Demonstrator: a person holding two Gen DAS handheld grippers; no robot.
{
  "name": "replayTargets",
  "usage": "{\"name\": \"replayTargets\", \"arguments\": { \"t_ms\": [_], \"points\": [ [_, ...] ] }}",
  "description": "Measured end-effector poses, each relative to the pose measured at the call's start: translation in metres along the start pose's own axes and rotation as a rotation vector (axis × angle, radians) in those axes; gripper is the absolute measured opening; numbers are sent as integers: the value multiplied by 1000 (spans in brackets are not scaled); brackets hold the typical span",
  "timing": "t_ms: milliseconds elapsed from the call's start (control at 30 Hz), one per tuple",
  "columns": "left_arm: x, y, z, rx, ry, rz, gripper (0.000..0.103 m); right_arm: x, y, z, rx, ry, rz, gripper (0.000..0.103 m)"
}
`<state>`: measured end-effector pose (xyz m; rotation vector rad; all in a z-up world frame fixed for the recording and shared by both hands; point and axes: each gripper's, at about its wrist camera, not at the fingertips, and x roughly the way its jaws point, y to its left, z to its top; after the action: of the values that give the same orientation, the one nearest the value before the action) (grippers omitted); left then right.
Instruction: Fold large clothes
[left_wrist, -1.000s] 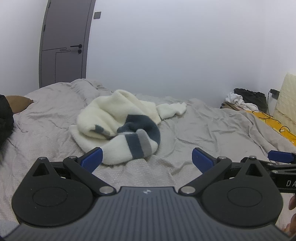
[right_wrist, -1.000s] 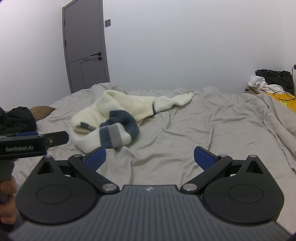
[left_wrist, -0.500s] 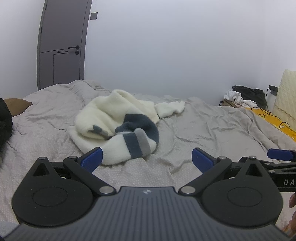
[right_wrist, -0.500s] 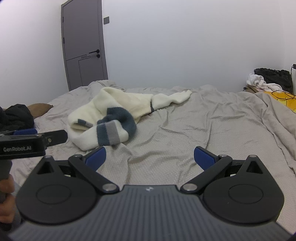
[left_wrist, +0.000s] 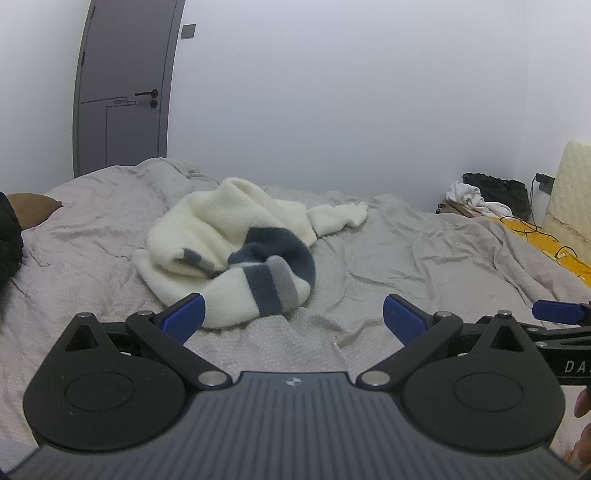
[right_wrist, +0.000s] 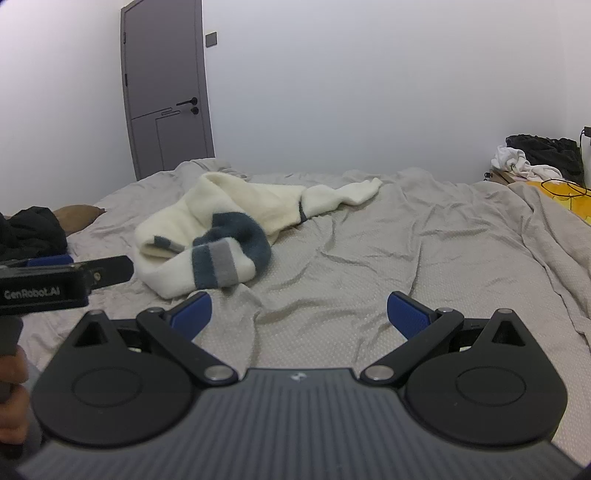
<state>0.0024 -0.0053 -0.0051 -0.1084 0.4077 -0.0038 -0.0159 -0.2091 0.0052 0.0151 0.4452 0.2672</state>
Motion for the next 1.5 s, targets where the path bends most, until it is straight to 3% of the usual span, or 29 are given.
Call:
{"name": "replayTargets", "arguments": {
  "t_ms": [667, 933, 1267, 1500],
  "points": [
    [21, -6, -7, 22, 21, -2, 103, 5, -4, -3, 19, 24, -19, 103],
    [55, -2, 2, -36, 59, -37, 103, 17, -22, 12, 171, 37, 1, 103],
    [101, 11, 20, -74, 82, -26, 103, 56, -24, 37, 176, 94, 11, 103],
    [142, 23, 20, -96, 146, -54, 103, 105, -32, 55, 207, 155, 94, 103]
  ]
}}
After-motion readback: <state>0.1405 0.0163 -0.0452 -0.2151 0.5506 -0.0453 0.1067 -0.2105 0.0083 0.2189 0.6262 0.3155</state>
